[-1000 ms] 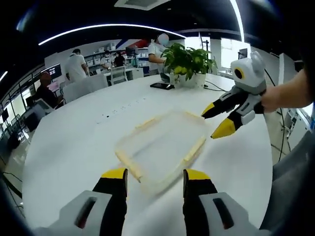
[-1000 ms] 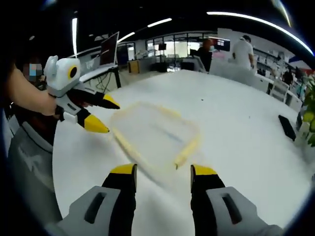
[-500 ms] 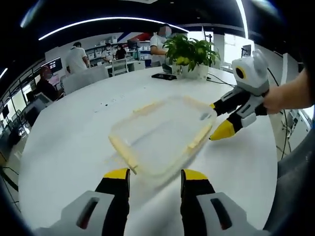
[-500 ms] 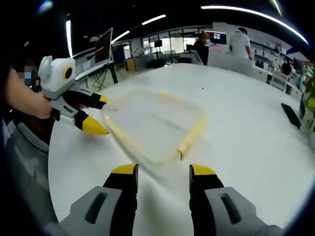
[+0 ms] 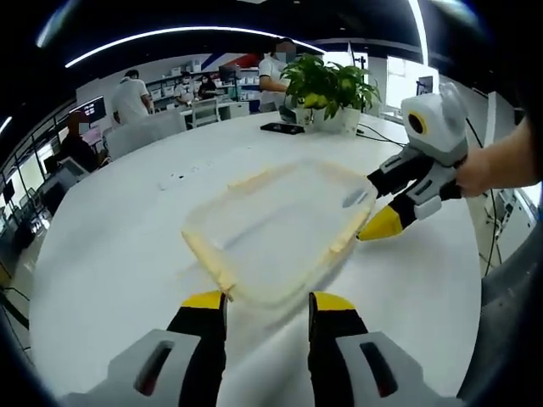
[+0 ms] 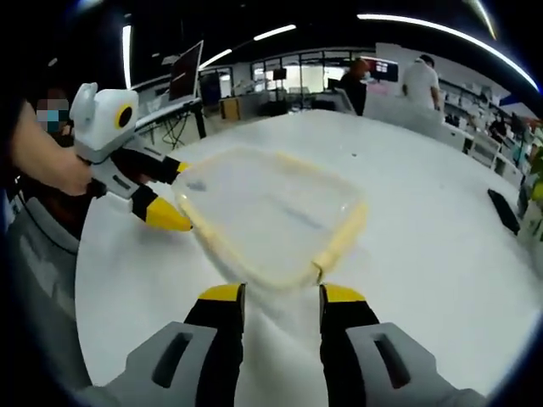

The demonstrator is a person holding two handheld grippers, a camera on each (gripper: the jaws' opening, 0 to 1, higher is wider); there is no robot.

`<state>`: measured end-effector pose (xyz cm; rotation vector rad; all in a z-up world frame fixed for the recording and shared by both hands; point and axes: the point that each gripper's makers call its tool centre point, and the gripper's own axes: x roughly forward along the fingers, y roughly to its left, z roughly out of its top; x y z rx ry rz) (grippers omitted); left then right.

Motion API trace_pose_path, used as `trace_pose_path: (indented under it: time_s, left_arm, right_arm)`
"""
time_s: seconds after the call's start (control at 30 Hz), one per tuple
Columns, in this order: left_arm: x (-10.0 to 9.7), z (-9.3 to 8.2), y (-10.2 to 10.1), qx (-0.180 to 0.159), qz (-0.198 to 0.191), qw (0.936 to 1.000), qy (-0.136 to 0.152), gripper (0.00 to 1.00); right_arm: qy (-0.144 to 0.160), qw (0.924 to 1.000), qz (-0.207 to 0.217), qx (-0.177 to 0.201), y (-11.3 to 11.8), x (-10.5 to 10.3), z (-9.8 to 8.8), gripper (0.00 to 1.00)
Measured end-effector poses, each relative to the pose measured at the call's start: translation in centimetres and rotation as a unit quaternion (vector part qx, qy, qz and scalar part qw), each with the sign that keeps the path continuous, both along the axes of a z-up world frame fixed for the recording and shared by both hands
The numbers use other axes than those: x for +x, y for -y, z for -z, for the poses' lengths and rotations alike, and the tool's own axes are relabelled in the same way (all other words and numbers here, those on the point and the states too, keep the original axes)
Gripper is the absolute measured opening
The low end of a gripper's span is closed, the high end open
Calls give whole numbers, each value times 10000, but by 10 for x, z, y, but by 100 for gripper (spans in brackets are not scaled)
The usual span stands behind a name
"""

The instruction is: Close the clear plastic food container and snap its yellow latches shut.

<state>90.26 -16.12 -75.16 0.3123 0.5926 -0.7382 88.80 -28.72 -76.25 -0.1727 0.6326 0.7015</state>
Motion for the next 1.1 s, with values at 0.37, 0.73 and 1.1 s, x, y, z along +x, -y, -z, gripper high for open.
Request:
trace_pose_path:
  time_s: [0.37, 0.73, 1.1]
  left_arm:
    - [-3, 2, -5, 26, -30, 10000, -21, 30]
    - [-4, 7, -36, 171, -154, 9997, -14, 28]
    - [-9, 10, -53, 276, -247, 9993, -33, 28]
  right_arm:
    - [33, 9999, -34, -91, -6, 0, -2, 31]
    - [31, 9999, -134, 1, -35, -4, -2, 29]
    - [24, 9998, -192, 61, -51, -7, -1, 29]
